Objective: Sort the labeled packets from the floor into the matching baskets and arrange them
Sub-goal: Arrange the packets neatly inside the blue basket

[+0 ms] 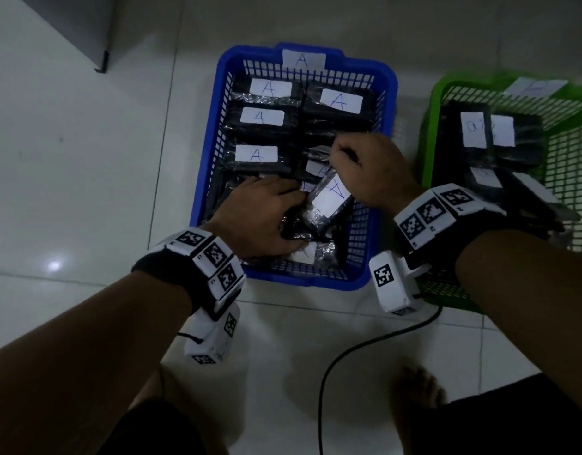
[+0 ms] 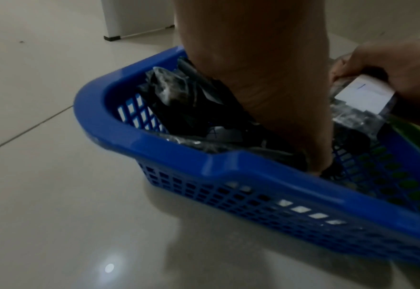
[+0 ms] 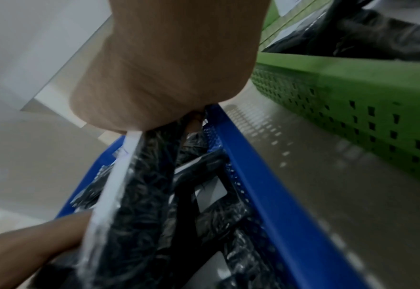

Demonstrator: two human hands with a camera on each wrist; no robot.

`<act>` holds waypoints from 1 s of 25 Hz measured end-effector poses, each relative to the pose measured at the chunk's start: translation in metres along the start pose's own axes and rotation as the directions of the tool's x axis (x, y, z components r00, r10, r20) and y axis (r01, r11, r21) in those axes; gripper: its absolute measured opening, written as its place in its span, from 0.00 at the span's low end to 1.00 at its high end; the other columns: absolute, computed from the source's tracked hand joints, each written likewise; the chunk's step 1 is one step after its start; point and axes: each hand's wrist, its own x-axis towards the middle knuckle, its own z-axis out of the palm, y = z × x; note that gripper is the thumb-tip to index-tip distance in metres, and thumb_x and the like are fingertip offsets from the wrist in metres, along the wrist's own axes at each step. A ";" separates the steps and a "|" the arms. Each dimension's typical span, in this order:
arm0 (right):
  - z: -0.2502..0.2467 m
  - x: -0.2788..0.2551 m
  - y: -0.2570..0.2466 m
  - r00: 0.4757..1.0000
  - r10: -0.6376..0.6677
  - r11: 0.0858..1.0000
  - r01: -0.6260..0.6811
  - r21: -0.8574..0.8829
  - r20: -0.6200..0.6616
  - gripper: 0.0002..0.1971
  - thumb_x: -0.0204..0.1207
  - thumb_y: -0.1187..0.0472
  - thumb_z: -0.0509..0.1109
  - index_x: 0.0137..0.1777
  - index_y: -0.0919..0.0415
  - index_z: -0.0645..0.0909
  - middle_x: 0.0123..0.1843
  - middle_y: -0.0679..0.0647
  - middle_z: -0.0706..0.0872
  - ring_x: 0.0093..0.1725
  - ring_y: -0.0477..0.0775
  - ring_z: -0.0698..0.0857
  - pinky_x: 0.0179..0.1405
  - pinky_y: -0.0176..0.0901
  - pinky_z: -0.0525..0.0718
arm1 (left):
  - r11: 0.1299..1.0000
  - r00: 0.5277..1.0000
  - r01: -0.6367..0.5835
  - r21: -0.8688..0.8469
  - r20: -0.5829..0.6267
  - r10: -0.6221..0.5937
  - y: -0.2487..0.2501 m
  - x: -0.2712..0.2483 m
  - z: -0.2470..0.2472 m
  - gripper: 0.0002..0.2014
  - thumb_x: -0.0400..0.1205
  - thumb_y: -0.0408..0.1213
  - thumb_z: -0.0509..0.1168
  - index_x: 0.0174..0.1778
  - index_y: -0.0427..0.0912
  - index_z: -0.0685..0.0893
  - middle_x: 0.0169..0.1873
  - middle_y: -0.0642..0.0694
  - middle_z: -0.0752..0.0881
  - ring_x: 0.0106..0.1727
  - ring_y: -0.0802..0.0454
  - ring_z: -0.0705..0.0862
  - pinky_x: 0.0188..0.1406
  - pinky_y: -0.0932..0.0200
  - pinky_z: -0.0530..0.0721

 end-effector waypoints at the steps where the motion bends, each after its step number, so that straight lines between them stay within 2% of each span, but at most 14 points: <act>1: 0.002 0.000 0.000 0.999 0.015 0.999 -0.014 0.029 -0.044 0.13 0.74 0.53 0.58 0.33 0.57 0.79 0.27 0.46 0.79 0.28 0.47 0.78 0.28 0.40 0.73 | 0.999 0.999 -0.031 -0.033 -0.011 0.030 -0.005 0.001 -0.001 0.38 0.71 0.67 0.67 0.70 0.44 0.80 0.65 0.42 0.84 0.63 0.41 0.83 0.59 0.42 0.83; 3: 0.003 0.000 -0.004 0.993 0.054 0.996 -0.047 0.070 -0.108 0.15 0.74 0.53 0.57 0.33 0.61 0.79 0.27 0.47 0.79 0.28 0.45 0.78 0.27 0.36 0.74 | 0.993 0.996 -0.079 -0.089 -0.040 0.076 -0.013 0.000 -0.002 0.38 0.72 0.67 0.67 0.72 0.44 0.79 0.66 0.43 0.83 0.64 0.42 0.83 0.59 0.42 0.83; 6: 0.004 -0.003 -0.008 0.981 0.068 0.997 -0.059 0.053 -0.180 0.16 0.76 0.55 0.58 0.34 0.64 0.80 0.26 0.47 0.79 0.27 0.42 0.76 0.27 0.31 0.72 | 0.979 0.987 -0.160 -0.125 -0.046 0.155 -0.032 -0.001 -0.013 0.37 0.73 0.68 0.68 0.68 0.42 0.81 0.62 0.44 0.84 0.60 0.46 0.84 0.57 0.46 0.84; 10: 0.008 -0.015 -0.011 0.979 0.104 0.994 -0.098 0.041 -0.175 0.14 0.79 0.62 0.58 0.37 0.69 0.80 0.28 0.57 0.80 0.28 0.49 0.76 0.29 0.43 0.73 | 0.966 0.965 -0.235 -0.108 0.090 0.245 -0.053 0.001 -0.030 0.41 0.68 0.72 0.67 0.66 0.43 0.82 0.57 0.45 0.87 0.56 0.47 0.84 0.57 0.54 0.84; 12: 0.008 -0.026 -0.015 0.980 0.120 0.993 -0.121 0.006 -0.160 0.15 0.79 0.61 0.56 0.39 0.68 0.81 0.30 0.57 0.81 0.30 0.51 0.78 0.30 0.43 0.73 | 0.954 0.945 -0.293 -0.060 0.131 0.298 -0.057 0.003 -0.031 0.38 0.67 0.71 0.68 0.62 0.44 0.85 0.54 0.46 0.86 0.55 0.47 0.84 0.56 0.52 0.85; 14: 0.009 -0.040 -0.016 0.972 0.150 0.986 -0.160 -0.041 -0.182 0.16 0.79 0.60 0.55 0.39 0.67 0.81 0.31 0.58 0.83 0.32 0.55 0.80 0.32 0.46 0.76 | 0.938 0.928 -0.345 -0.031 0.140 0.346 -0.058 0.005 -0.028 0.33 0.69 0.68 0.67 0.57 0.44 0.87 0.50 0.46 0.85 0.52 0.47 0.83 0.50 0.49 0.85; 16: 0.011 -0.056 -0.019 0.960 0.189 0.968 -0.217 -0.123 -0.205 0.16 0.78 0.57 0.54 0.39 0.63 0.80 0.32 0.56 0.83 0.33 0.57 0.81 0.34 0.50 0.80 | 0.929 0.917 -0.369 -0.031 0.149 0.369 -0.058 0.008 -0.026 0.31 0.70 0.66 0.65 0.59 0.46 0.86 0.51 0.48 0.85 0.53 0.48 0.83 0.47 0.49 0.86; 19: 0.023 -0.079 -0.030 0.950 0.232 0.933 -0.279 -0.230 -0.210 0.14 0.77 0.55 0.54 0.41 0.60 0.79 0.37 0.55 0.84 0.36 0.60 0.81 0.37 0.51 0.81 | 0.936 0.926 -0.343 -0.076 0.142 0.350 -0.058 0.016 -0.031 0.30 0.71 0.64 0.63 0.63 0.48 0.84 0.55 0.50 0.85 0.55 0.49 0.84 0.46 0.49 0.87; 22: 0.038 -0.087 -0.045 0.937 0.257 0.909 -0.318 -0.270 -0.237 0.12 0.79 0.56 0.54 0.45 0.59 0.78 0.42 0.58 0.84 0.38 0.63 0.82 0.38 0.53 0.82 | 0.955 0.955 -0.273 -0.117 0.084 0.283 -0.062 0.015 -0.033 0.32 0.71 0.67 0.64 0.63 0.48 0.83 0.55 0.50 0.85 0.54 0.48 0.85 0.49 0.48 0.87; 25: 0.050 -0.086 -0.053 0.938 0.338 0.911 -0.345 -0.227 -0.073 0.12 0.81 0.63 0.57 0.52 0.64 0.83 0.47 0.61 0.87 0.45 0.62 0.85 0.45 0.53 0.84 | 0.961 0.972 -0.208 -0.184 0.069 0.224 -0.057 0.009 -0.031 0.34 0.70 0.70 0.65 0.62 0.49 0.83 0.56 0.50 0.86 0.54 0.50 0.85 0.52 0.50 0.86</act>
